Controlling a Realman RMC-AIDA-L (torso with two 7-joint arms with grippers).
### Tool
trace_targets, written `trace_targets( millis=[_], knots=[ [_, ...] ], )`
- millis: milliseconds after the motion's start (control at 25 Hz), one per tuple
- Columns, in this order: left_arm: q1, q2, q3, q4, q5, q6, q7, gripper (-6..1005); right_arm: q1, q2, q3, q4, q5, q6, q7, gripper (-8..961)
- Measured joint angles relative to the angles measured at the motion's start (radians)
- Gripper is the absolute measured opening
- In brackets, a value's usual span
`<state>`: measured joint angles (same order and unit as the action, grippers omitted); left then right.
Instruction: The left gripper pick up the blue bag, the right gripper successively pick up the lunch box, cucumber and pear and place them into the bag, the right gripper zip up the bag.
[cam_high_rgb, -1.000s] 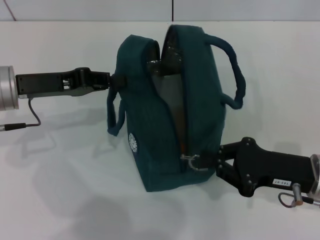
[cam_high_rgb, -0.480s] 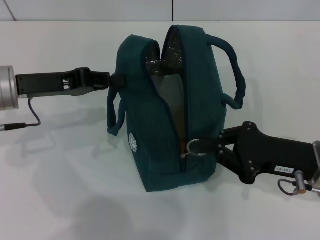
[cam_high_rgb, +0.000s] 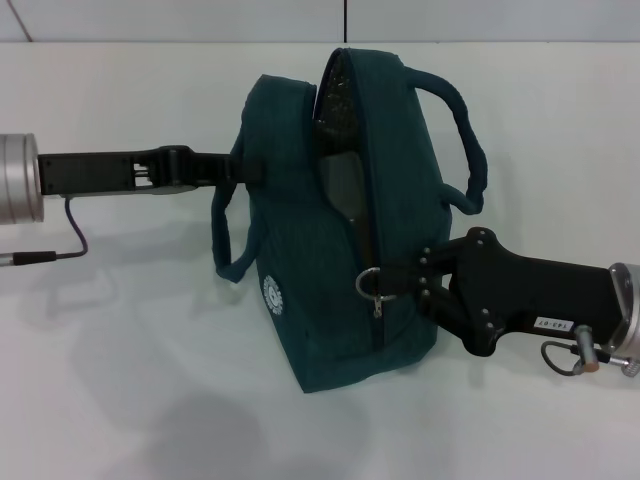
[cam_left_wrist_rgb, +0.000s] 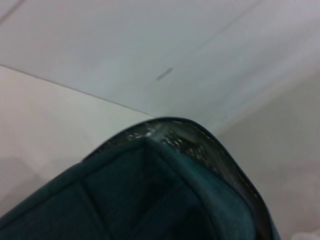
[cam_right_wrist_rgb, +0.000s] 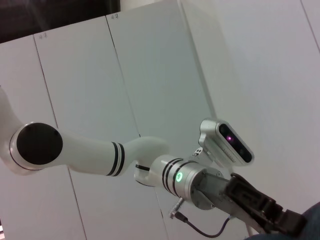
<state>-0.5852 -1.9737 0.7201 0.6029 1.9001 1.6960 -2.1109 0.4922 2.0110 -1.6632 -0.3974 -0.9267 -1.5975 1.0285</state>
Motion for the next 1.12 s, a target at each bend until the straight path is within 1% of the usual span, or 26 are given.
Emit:
trace_targets(
  millis=[240,280,400,440,520,640,720,880,920,960,1000,1080,1120],
  knots=[
    [-0.003,0.002,0.006,0.006,-0.018,0.01,0.047,77,0.0,0.0,0.0,0.003,0.0,0.002,0.0,16],
    [0.001,0.004,0.005,0.007,-0.045,0.011,0.075,77,0.0,0.0,0.0,0.004,0.0,0.003,0.0,16],
    [0.007,0.008,0.005,0.007,-0.075,0.011,0.1,171,0.0,0.0,0.0,0.004,0.0,0.003,-0.001,16],
    [0.02,0.015,0.004,0.006,-0.112,0.011,0.131,202,0.0,0.0,0.0,0.003,0.0,0.003,-0.001,16],
    [0.031,0.019,0.003,0.007,-0.138,0.012,0.15,265,0.0,0.0,0.001,0.001,0.0,0.003,-0.001,16],
    [0.045,0.025,0.003,0.009,-0.162,0.021,0.18,281,0.0,0.0,0.005,-0.002,0.0,-0.002,-0.001,16],
    [0.058,0.03,0.003,0.009,-0.173,0.049,0.207,291,0.003,0.0,0.007,-0.004,0.0,-0.003,-0.001,16],
    [0.106,0.03,0.002,0.011,-0.2,0.137,0.274,308,0.022,0.0,0.008,-0.005,0.0,-0.004,-0.001,16],
    [0.106,0.03,0.002,0.011,-0.2,0.137,0.274,312,0.026,-0.001,0.008,-0.005,0.001,-0.004,-0.001,16],
    [0.154,0.024,0.002,0.011,-0.218,0.178,0.34,317,0.031,-0.002,0.009,-0.005,0.002,-0.004,-0.001,16],
    [0.17,0.021,0.002,0.01,-0.223,0.186,0.365,321,0.036,-0.003,0.011,-0.007,0.004,-0.005,-0.001,16],
    [0.223,0.011,0.002,0.005,-0.232,0.204,0.444,329,0.044,-0.005,0.025,-0.018,0.004,-0.005,-0.001,16],
    [0.229,0.008,0.002,0.004,-0.233,0.206,0.458,334,0.045,-0.006,0.03,-0.024,0.004,-0.006,-0.001,16]
  ],
)
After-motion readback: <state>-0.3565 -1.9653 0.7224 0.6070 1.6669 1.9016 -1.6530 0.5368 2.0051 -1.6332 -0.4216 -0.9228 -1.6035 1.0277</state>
